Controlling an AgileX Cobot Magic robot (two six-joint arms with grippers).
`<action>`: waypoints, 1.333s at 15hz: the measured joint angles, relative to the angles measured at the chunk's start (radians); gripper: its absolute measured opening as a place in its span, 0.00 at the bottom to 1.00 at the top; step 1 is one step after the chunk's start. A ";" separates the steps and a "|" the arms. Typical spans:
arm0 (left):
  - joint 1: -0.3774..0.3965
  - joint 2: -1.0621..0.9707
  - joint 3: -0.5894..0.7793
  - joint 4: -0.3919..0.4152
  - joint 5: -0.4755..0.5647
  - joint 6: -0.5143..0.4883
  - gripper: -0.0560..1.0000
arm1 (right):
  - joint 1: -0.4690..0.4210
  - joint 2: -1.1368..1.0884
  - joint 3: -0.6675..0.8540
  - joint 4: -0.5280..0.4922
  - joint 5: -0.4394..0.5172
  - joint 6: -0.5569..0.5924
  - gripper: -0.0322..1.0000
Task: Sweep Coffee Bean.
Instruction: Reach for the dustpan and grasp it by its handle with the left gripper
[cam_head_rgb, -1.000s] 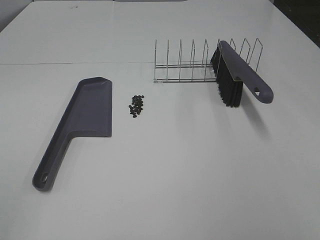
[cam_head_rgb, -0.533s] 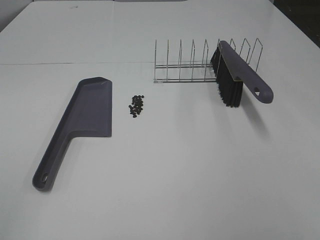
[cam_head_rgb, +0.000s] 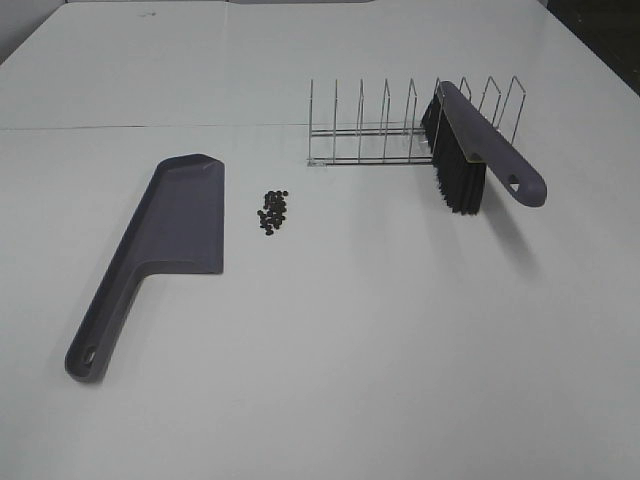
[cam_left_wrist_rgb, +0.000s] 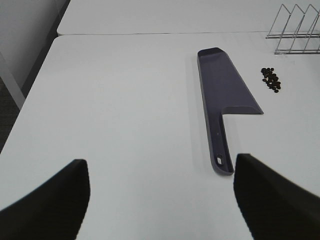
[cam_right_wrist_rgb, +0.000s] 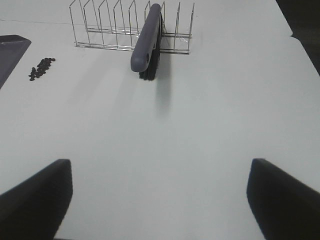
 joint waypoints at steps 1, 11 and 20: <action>0.000 0.000 0.000 0.000 0.000 0.000 0.76 | 0.000 0.000 0.000 0.000 0.000 0.000 0.84; 0.000 0.000 0.000 0.000 0.000 0.000 0.76 | 0.000 0.000 0.000 0.000 0.000 0.000 0.84; 0.000 0.000 0.000 0.000 0.000 0.000 0.76 | 0.000 0.000 0.000 0.000 0.000 0.000 0.84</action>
